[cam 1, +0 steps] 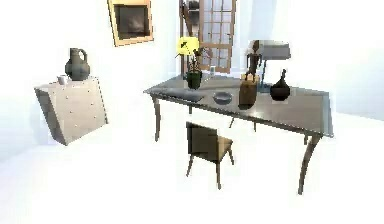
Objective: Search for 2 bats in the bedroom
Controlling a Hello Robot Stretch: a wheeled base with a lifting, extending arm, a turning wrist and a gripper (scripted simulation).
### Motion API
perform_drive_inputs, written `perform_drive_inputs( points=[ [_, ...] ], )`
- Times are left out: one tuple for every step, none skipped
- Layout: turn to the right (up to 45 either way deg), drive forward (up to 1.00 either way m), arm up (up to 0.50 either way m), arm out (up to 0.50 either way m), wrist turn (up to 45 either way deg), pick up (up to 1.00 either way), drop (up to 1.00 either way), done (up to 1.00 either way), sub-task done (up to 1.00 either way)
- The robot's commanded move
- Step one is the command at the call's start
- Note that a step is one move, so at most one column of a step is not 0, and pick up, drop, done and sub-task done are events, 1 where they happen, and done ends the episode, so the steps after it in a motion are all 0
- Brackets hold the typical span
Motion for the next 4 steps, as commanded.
perform_drive_inputs(
  points=[
    [24.0,0.0,0.0,0.0,0.0,0.0,0.0,0.0,0.0],
    [0.0,0.2,0.0,0.0,0.0,0.0,0.0,0.0,0.0],
    [42.0,0.0,0.0,0.0,0.0,0.0,0.0,0.0,0.0],
    [0.0,1.0,0.0,0.0,0.0,0.0,0.0,0.0,0.0]
  ],
)
